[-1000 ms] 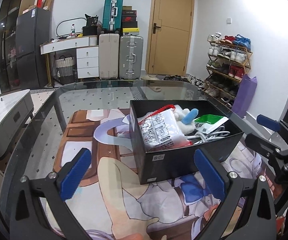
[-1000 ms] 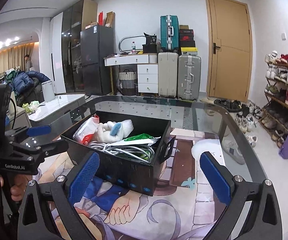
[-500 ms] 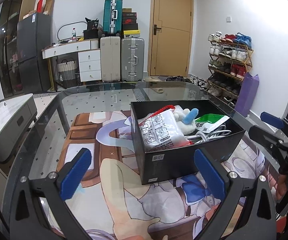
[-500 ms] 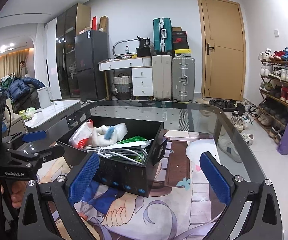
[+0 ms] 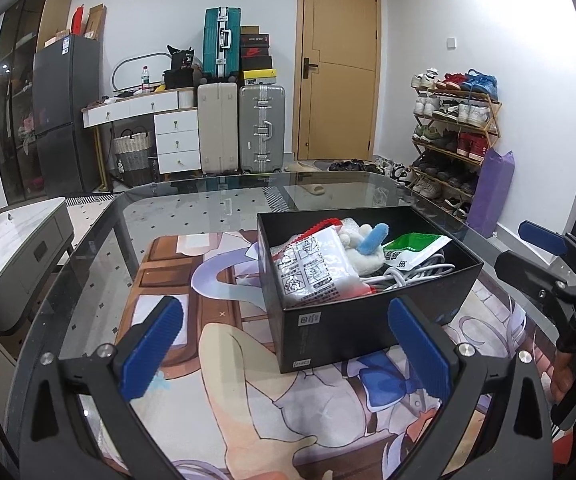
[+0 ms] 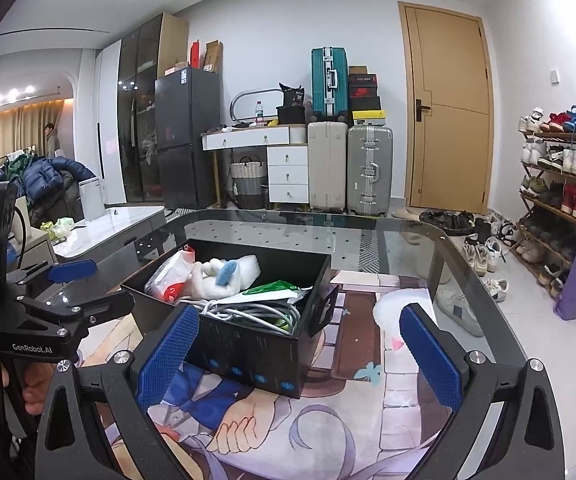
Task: Organize soft objects
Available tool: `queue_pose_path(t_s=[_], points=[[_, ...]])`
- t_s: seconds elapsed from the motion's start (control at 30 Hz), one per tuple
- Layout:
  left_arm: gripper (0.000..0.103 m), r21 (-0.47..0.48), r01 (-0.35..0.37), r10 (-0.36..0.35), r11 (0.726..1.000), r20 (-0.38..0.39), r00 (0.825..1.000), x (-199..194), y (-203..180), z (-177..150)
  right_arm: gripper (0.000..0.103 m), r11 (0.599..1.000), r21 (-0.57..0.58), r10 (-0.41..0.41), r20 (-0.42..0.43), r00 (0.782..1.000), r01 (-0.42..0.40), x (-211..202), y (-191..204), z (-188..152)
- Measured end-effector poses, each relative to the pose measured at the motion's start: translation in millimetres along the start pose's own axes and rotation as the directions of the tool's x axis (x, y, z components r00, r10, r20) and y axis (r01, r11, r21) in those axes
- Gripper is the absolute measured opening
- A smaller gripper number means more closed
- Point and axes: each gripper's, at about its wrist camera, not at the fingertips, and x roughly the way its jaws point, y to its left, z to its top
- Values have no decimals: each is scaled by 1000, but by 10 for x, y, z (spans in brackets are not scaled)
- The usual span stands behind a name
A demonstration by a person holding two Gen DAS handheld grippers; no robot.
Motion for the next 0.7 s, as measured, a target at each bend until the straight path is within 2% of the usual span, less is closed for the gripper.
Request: queue_pose_path(t_s=[0.7], points=[[103,-11,-8,8,1000,9,1000,-19,3,-6,102,1000,1,-9,2,1000,9,-26,39,-9]])
